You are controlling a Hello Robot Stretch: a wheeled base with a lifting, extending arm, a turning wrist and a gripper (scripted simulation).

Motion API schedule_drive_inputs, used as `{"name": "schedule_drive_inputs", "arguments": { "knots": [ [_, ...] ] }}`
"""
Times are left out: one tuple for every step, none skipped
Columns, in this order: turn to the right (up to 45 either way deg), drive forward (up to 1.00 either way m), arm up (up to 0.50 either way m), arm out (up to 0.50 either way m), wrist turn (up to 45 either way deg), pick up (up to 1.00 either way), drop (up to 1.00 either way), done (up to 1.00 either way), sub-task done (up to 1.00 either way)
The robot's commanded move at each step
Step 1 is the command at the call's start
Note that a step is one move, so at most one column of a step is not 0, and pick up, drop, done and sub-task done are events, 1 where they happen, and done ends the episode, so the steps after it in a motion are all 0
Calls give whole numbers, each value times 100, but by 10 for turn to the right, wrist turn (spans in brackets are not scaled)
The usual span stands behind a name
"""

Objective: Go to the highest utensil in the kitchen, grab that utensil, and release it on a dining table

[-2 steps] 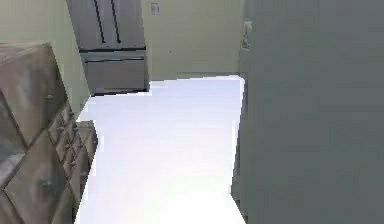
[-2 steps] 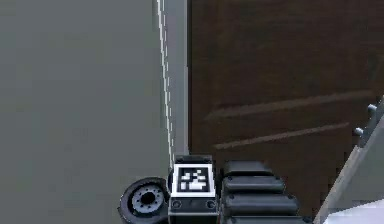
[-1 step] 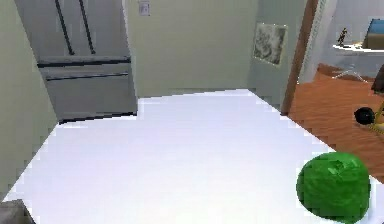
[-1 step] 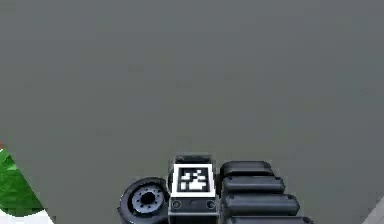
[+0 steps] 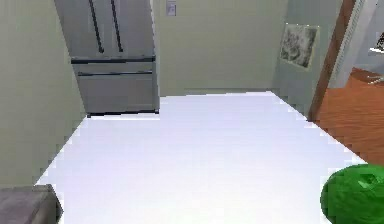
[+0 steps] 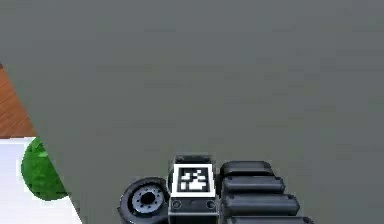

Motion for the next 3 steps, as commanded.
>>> {"name": "schedule_drive_inputs", "arguments": {
  "knots": [
    [0, 30, 0, 0, 0, 0, 0, 0, 0],
    [300, 0, 0, 0, 0, 0, 0, 0, 0],
    [30, 0, 0, 0, 0, 0, 0, 0, 0]
  ]
}}
